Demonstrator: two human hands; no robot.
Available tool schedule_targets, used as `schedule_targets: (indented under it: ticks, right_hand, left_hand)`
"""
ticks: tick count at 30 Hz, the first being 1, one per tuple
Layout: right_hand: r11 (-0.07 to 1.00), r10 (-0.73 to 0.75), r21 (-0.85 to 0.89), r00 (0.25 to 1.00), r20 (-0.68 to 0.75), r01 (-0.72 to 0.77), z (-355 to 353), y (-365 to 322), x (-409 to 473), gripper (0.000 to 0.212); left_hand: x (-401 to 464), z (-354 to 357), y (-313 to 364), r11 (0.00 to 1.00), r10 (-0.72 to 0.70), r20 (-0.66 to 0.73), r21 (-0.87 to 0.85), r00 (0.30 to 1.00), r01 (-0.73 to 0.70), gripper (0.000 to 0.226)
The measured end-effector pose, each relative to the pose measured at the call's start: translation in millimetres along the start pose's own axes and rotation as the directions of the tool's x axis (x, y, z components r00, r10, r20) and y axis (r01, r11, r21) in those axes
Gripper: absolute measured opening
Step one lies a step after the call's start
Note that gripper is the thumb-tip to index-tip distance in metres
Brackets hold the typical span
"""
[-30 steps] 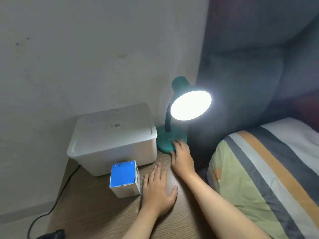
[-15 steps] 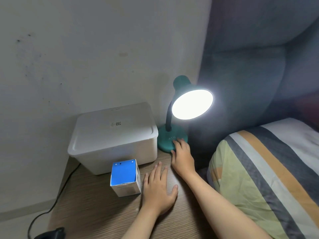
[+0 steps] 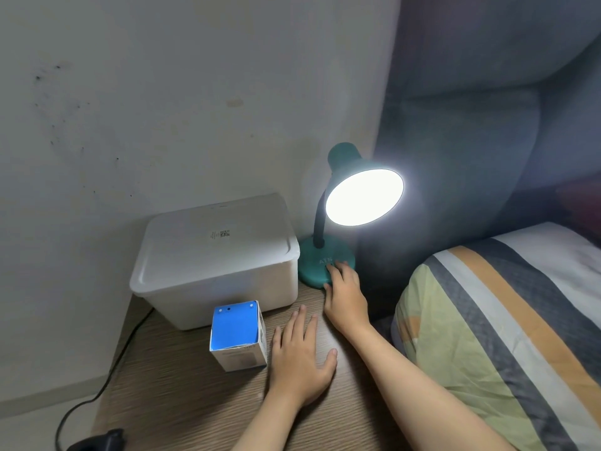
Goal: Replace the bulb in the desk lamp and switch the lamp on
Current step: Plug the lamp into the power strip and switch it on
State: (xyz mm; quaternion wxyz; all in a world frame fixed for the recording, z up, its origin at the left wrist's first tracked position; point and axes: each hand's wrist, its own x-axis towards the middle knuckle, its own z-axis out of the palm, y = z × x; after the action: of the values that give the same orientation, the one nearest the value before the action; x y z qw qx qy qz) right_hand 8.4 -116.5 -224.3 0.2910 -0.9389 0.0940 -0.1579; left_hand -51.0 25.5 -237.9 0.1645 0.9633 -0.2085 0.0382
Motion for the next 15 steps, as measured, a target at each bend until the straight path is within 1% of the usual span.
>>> schedule_targets:
  ticks: [15]
  right_hand:
    - [1.0, 0.0, -0.024, 1.0, -0.002, 0.0, 0.1, -2.7, -0.6, 0.046]
  left_hand:
    - [0.6, 0.0, -1.1, 1.0, -0.013, -0.001, 0.014, 1.0, 0.013, 0.072]
